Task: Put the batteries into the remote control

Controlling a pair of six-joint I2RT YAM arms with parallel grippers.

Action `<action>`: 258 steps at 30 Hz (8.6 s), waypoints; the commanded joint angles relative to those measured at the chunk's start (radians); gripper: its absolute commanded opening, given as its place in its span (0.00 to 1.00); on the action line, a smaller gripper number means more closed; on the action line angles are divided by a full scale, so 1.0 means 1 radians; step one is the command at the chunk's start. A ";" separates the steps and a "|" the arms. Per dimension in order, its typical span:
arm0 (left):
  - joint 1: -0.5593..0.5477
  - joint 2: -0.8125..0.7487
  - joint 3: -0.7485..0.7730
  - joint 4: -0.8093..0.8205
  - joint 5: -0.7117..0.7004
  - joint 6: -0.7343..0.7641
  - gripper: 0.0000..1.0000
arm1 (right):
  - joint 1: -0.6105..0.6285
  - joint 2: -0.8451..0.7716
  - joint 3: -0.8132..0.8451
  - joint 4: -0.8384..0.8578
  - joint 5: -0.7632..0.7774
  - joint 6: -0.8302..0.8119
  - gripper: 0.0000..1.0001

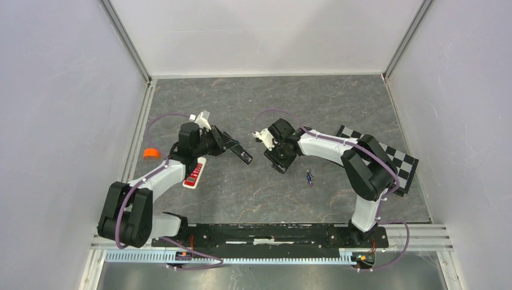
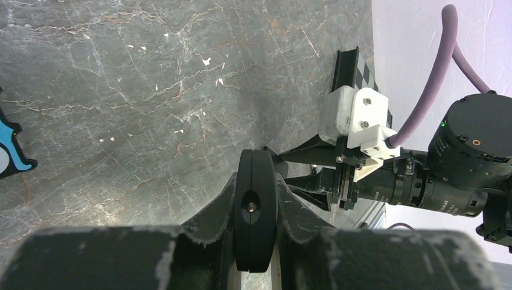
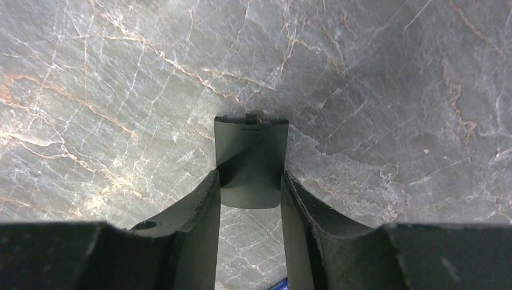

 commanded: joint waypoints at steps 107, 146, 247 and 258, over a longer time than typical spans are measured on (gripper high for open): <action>-0.136 0.273 0.056 0.247 0.014 -0.076 0.02 | 0.070 -0.075 -0.001 0.153 -0.144 0.146 0.35; -0.140 0.331 -0.008 0.266 -0.042 -0.143 0.17 | 0.172 -0.274 -0.352 0.395 -0.184 -0.005 0.66; -0.112 -0.082 -0.129 -0.326 -0.129 -0.178 0.62 | 0.224 -0.178 -0.382 0.736 -0.242 0.059 0.16; -0.113 -0.056 -0.125 -0.311 -0.154 -0.172 0.63 | 0.278 -0.146 -0.337 0.617 -0.141 -0.070 0.38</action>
